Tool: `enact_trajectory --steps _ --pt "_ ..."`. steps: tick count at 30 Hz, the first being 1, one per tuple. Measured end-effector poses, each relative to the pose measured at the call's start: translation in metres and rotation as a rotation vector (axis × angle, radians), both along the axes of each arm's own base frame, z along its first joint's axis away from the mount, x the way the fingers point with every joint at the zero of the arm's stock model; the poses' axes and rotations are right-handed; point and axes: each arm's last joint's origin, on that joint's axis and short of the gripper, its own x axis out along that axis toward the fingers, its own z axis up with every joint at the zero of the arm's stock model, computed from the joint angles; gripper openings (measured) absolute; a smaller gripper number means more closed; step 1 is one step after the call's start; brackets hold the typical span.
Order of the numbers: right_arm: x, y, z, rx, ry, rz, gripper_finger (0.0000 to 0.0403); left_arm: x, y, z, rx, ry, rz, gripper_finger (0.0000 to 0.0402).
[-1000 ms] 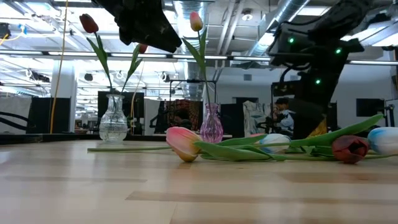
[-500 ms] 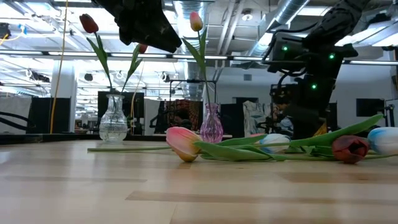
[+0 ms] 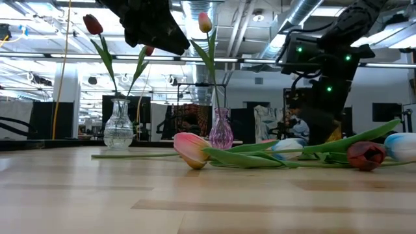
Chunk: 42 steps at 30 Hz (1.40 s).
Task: Sort flowers into vase by color
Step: Put the top white flower into the yellow vase
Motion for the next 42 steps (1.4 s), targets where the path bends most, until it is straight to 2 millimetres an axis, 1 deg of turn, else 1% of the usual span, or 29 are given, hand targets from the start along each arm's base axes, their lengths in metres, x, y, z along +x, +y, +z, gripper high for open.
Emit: enact_trajectory --steps 4,8,11,15,21,27,31,35,42 --pt "-0.003 0.0 0.015 -0.007 -0.068 0.0 0.0043 0.0 0.0 0.0 0.0 0.0 0.0 0.0153" --pt "-0.009 0.001 0.036 -0.02 -0.171 0.001 0.0037 0.0 0.0 0.0 0.0 0.0 0.0 0.0153" --pt "-0.017 0.002 0.057 -0.039 -0.275 0.014 0.0033 0.0 0.0 0.0 0.0 0.0 0.0 0.0153" --pt "-0.03 0.003 0.088 -0.069 -0.457 0.025 0.0037 0.0 0.0 0.0 0.0 0.0 0.0 0.0153" --pt "-0.053 0.006 0.132 -0.175 -0.729 0.111 0.0037 0.0 0.0 0.0 0.0 0.0 0.0 0.0153" --pt "-0.075 0.008 0.168 -0.341 -0.943 0.213 0.0037 0.0 0.0 0.0 -0.001 0.0 -0.001 0.0153" --pt "-0.09 0.01 0.183 -0.474 -1.003 0.282 0.0037 0.0 0.0 0.0 0.0 0.0 -0.001 0.0153" --pt "-0.103 0.01 0.193 -0.602 -1.021 0.285 0.0037 0.0 0.0 0.0 0.0 0.0 -0.001 0.0153" --pt "-0.116 0.01 0.208 -0.78 -1.053 0.306 0.0038 0.0 0.0 0.0 0.0 0.0 0.0 0.0153"
